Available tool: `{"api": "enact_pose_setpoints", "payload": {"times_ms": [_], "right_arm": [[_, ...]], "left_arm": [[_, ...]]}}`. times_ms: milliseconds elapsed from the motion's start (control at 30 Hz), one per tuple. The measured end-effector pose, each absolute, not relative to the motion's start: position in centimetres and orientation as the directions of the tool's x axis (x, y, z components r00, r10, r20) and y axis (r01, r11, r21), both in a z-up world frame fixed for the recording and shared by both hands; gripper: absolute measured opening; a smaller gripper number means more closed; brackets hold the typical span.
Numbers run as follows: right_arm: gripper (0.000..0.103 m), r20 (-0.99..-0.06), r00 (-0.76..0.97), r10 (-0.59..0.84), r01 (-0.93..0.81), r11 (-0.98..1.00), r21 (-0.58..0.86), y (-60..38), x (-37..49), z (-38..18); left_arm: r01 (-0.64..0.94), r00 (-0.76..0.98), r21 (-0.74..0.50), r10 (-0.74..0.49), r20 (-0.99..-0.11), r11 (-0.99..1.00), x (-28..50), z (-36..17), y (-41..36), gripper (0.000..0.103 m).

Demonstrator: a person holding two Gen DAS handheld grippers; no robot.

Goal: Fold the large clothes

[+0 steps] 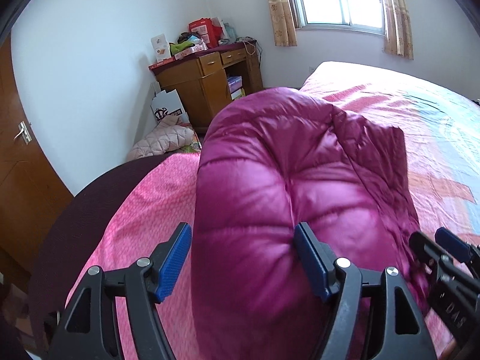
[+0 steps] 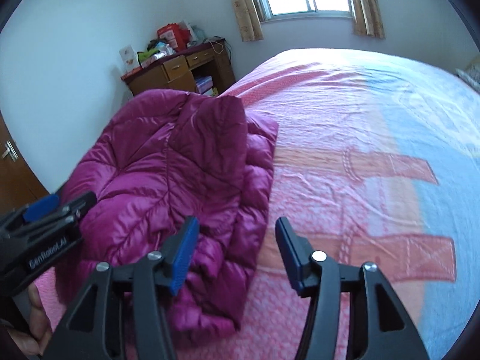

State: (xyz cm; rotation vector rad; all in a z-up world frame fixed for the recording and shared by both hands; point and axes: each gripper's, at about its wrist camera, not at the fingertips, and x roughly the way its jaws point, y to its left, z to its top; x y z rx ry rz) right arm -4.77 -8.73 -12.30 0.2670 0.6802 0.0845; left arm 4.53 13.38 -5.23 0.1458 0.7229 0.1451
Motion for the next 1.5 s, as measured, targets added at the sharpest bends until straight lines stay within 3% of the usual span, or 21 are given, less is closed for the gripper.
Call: {"api": "enact_pose_setpoints", "payload": {"times_ms": [133,200,433,667,733,800,1133,1500], "right_arm": [[0.061,-0.611,0.774,0.167,0.015,0.96,0.281,-9.5,-6.8,-11.6],[0.075,-0.612,0.774,0.163,0.023,0.958,0.284,-10.0,-7.8,-11.3],[0.081,-0.604,0.784,0.143,0.015,0.969,0.249,-10.2,-12.0,-9.9],[0.092,-0.553,0.826,0.109,0.0,0.981,0.193,-9.5,-15.9,-7.0],[0.095,-0.532,0.84,0.102,-0.007,0.984,0.179,-9.2,-16.9,-6.0],[0.1,-0.507,0.857,0.09,-0.008,0.987,0.163,-9.0,-17.8,-5.0],[0.103,-0.343,0.937,0.073,-0.031,0.991,0.127,-7.6,-21.2,-0.2],[0.103,-0.241,0.97,0.034,0.0,0.99,0.14,-8.4,-22.6,0.9]], "left_arm": [[-0.096,0.733,0.164,0.181,-0.656,0.982,1.9,-5.1,13.4,0.072],[-0.098,0.73,0.156,0.178,-0.66,0.983,0.8,-5.0,13.7,0.072],[-0.094,0.72,0.169,0.184,-0.668,0.981,-3.1,-4.7,13.1,0.072],[-0.089,0.786,0.2,0.192,-0.587,0.976,-7.5,-2.3,12.1,0.072],[-0.094,0.803,0.203,0.195,-0.563,0.975,-8.7,-1.5,11.9,0.075],[-0.102,0.82,0.194,0.193,-0.539,0.976,-9.6,-0.4,12.1,0.085],[-0.126,0.867,0.133,0.175,-0.467,0.983,-12.3,3.4,13.4,0.086],[-0.147,0.88,0.134,0.192,-0.434,0.98,-13.5,5.1,13.1,0.087]]}}
